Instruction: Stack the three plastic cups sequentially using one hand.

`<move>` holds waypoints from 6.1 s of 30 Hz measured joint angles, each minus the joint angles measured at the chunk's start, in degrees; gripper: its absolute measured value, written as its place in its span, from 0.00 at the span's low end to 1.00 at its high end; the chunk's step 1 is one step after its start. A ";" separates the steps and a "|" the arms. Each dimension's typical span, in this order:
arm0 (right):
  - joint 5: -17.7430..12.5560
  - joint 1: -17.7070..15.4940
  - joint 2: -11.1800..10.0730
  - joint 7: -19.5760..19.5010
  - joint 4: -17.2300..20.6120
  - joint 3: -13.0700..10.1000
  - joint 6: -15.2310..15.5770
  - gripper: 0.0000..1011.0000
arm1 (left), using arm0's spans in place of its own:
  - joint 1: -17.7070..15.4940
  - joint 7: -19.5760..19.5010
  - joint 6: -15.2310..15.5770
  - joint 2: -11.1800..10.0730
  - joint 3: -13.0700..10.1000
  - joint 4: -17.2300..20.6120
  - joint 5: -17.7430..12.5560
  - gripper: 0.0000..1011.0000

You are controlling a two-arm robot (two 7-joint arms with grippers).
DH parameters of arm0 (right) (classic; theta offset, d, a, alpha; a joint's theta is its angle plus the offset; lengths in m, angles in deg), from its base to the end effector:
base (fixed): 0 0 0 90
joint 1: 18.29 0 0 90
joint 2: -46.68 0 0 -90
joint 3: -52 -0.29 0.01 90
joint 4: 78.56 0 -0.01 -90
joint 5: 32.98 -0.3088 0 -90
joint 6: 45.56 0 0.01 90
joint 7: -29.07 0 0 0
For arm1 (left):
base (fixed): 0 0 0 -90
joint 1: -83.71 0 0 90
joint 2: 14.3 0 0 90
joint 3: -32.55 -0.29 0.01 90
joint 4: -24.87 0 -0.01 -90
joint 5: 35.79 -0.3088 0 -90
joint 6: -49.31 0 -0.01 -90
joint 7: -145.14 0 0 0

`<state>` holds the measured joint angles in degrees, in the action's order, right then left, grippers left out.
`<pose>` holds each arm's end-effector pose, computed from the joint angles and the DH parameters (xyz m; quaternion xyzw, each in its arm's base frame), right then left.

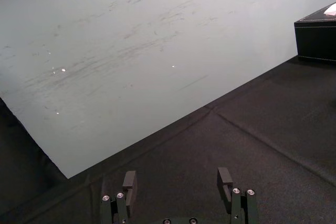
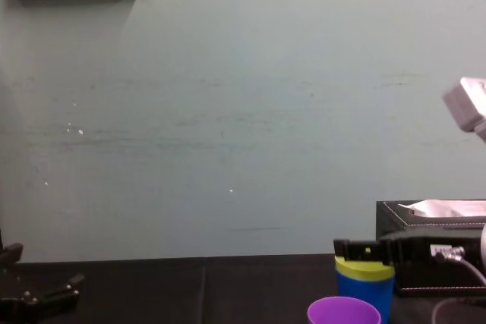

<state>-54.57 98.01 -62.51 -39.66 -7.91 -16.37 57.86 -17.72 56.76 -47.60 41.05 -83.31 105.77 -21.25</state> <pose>0.4420 -0.0263 -0.2520 -0.1028 0.0619 -0.4704 0.8742 0.3581 0.0827 -0.3023 0.1415 -0.1325 0.5799 0.7913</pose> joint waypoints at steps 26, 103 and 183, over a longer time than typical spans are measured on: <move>-5.91 -20.56 -11.86 -0.22 27.42 -7.09 1.37 0.99 | 0.00 0.00 0.00 0.00 0.00 0.00 0.00 0.99; 10.25 -24.38 1.98 -4.37 15.50 -3.16 -10.25 0.99 | 0.00 0.00 0.00 0.00 0.00 0.00 0.00 0.99; 13.53 -18.21 7.03 -5.72 7.79 -2.51 -10.89 0.72 | 0.00 0.00 0.00 0.00 0.00 0.00 0.00 0.99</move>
<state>-41.04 79.81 -55.48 -45.38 -0.12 -18.89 46.97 -17.72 56.75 -47.60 41.05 -83.31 105.77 -21.24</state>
